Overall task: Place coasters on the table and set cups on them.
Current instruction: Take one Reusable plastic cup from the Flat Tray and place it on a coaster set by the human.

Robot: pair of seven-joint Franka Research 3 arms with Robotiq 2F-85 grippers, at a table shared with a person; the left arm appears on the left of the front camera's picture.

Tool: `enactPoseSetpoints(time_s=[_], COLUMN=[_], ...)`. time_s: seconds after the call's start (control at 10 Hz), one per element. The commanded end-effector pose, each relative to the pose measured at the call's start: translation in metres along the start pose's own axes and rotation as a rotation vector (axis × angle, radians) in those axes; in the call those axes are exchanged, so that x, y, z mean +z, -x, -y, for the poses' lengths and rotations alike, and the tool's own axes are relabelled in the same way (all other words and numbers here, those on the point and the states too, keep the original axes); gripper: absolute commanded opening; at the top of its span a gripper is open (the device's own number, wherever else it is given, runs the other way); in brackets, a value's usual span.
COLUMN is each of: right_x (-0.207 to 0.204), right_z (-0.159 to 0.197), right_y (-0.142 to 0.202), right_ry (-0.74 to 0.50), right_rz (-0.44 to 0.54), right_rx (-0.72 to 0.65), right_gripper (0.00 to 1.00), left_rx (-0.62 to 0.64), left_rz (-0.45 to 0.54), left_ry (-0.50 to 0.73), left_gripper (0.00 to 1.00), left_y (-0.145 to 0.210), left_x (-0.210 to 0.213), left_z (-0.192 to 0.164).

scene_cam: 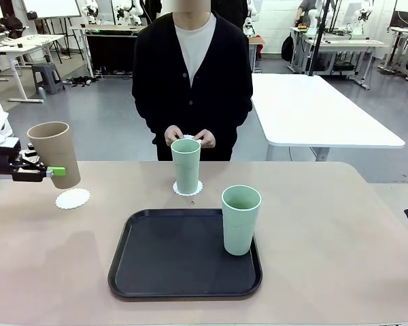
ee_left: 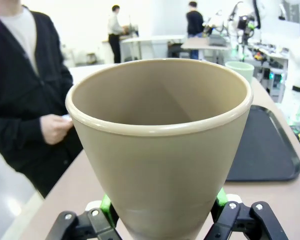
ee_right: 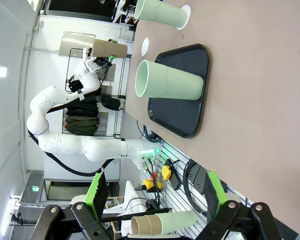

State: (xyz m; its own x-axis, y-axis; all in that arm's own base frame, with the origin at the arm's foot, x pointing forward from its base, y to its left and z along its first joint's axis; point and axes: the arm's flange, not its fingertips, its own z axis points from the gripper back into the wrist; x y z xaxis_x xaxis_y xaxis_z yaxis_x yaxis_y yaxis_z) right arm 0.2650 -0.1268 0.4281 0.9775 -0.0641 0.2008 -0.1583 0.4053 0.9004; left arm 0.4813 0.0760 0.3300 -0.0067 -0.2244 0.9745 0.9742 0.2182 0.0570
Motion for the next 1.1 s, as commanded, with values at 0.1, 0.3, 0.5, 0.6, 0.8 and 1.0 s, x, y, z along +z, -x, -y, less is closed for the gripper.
enactPoseSetpoints(time_s=[0.1,0.3,0.5,0.6,0.8,1.0], right_x=[0.0,0.0,0.0,0.0,0.0,0.0], right_z=[0.0,0.0,0.0,0.0,0.0,0.0], right_y=[-0.001,-0.001,-0.001,-0.001,-0.001,-0.001], right_ry=[-0.013,-0.013,-0.013,-0.013,-0.013,-0.013], right_rz=[0.007,0.007,0.007,0.007,0.007,0.007], right_rx=[0.009,0.009,0.009,0.009,0.009,0.009], right_gripper=[1.0,1.0,1.0,1.0,1.0,1.0], left_rx=[-0.067,-0.06,-0.038,-0.023,0.014,0.036], left_rz=[-0.029,-0.05,-0.046,-0.036,-0.009,0.02], left_ry=[0.021,-0.006,-0.015,-0.016,-0.024,-0.031], left_gripper=[0.83,0.83,0.83,0.83,0.83,0.83], left_y=[0.014,0.025,0.031,0.036,0.047,0.058], left_x=[0.005,0.013,0.017,0.016,0.014,0.012], left_z=[-0.004,-0.013,-0.022,-0.025,-0.033,-0.036])
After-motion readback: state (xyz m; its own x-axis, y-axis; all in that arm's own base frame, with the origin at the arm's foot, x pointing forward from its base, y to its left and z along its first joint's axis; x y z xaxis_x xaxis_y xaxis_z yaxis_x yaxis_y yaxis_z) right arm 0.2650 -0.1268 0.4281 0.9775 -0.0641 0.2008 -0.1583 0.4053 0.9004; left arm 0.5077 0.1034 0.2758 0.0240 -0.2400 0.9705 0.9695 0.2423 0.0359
